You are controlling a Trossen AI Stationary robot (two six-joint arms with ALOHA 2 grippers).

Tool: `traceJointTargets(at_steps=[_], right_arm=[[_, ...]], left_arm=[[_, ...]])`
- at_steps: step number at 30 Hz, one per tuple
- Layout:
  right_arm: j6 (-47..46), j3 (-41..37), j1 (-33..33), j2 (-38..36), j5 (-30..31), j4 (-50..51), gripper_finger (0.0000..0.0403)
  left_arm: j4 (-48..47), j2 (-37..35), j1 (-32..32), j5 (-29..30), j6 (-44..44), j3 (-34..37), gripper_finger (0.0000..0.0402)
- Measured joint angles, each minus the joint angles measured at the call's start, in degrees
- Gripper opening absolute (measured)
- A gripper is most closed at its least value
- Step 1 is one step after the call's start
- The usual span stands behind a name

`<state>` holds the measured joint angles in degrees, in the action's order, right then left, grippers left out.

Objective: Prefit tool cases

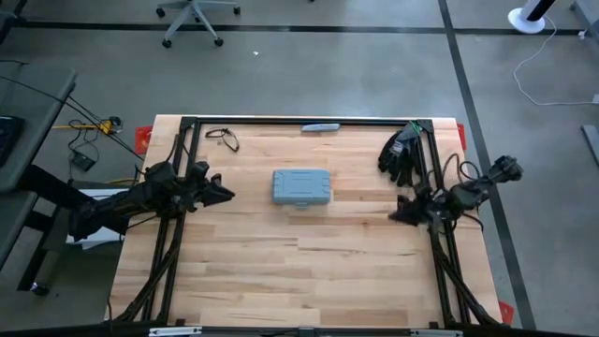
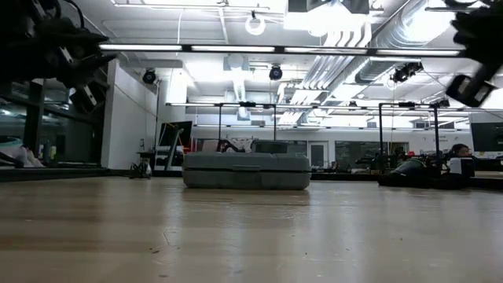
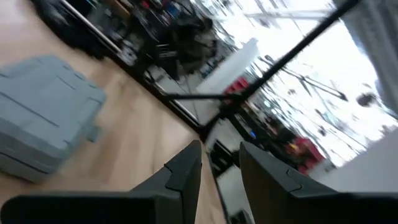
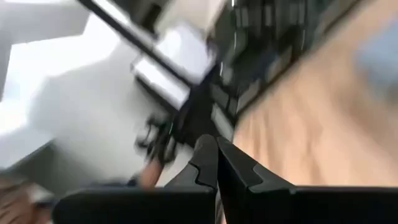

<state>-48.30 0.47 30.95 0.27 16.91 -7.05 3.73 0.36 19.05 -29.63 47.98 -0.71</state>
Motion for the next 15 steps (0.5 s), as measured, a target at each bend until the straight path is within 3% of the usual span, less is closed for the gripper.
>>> traceJointTargets(at_steps=[2,7,15], right_arm=[[-6.4,0.0,1.5,0.0,-2.6,4.4,0.0],[-13.7,0.1,2.5,1.3,-6.2,4.7,0.0],[-4.3,0.2,2.4,1.2,-7.0,5.1,0.0]], left_arm=[[0.0,0.0,0.0,-2.7,0.7,0.0,0.0101],[0.1,0.0,0.0,-4.7,3.6,0.0,0.0101],[0.1,0.0,0.0,-5.3,3.0,0.0,0.0101]])
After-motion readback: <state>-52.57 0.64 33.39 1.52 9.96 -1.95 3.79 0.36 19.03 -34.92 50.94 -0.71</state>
